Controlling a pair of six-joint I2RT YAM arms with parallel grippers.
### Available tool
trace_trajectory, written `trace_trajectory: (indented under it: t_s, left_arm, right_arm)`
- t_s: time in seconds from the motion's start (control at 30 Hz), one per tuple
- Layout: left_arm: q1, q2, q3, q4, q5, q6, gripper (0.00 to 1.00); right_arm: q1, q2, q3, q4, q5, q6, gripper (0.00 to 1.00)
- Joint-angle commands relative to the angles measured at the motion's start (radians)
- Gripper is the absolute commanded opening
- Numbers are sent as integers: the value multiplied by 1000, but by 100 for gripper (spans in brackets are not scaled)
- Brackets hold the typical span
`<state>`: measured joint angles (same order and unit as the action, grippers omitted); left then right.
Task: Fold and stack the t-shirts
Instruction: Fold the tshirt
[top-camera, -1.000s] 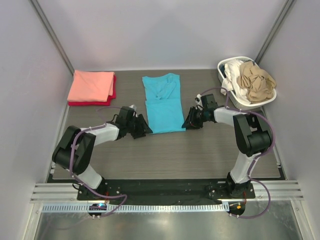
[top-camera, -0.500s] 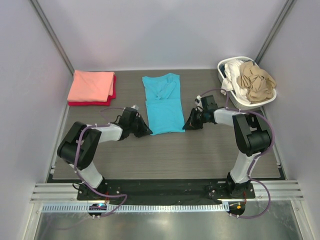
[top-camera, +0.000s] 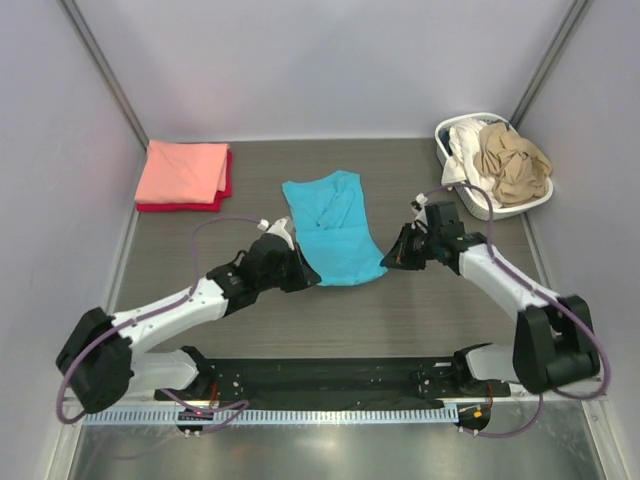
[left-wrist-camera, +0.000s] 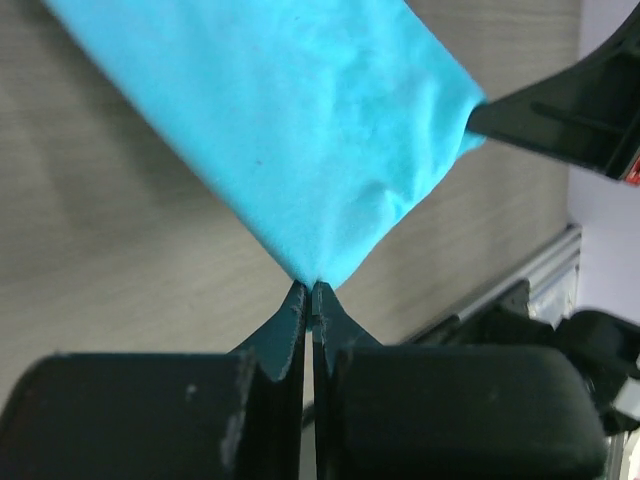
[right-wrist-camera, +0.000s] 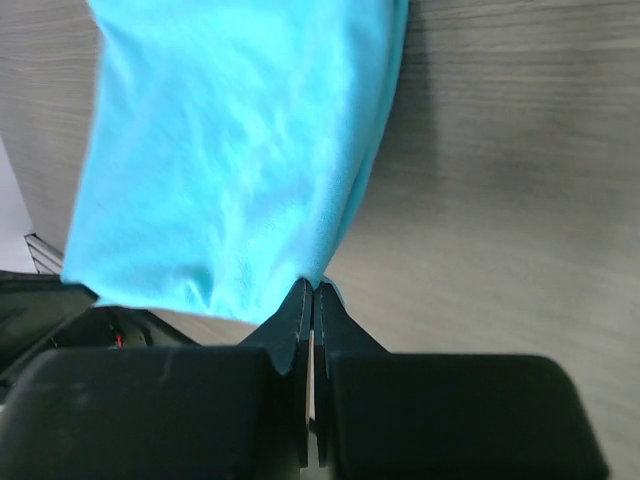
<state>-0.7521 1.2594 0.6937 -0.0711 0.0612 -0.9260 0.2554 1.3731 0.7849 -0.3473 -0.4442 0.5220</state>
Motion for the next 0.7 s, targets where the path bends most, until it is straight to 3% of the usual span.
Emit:
trace_trajectory:
  t_s: [0.0,0.13,0.33,0.47,0.67]
  left_arm:
    - [-91,-129,-20,-162,-132,-46,0]
    - [-193,-274,-20,-264,-204,-100,0]
    - [-358,-353,33,-415,-323,-192,0]
    - [-368,-358,87,-466,-379,-195,0]
    - [-342,-304,216,-575,-491,-119,0]
  right_arm:
    - [1,-184,-24,-134,36,24,1]
    - [5,-371,-61,-251,25,59,1]
    - [12,-583,-64,-376,19,107,1]
    - [13,-557,11,-404,54,86,1]
    - [13,-350,190,-423,142,23,1]
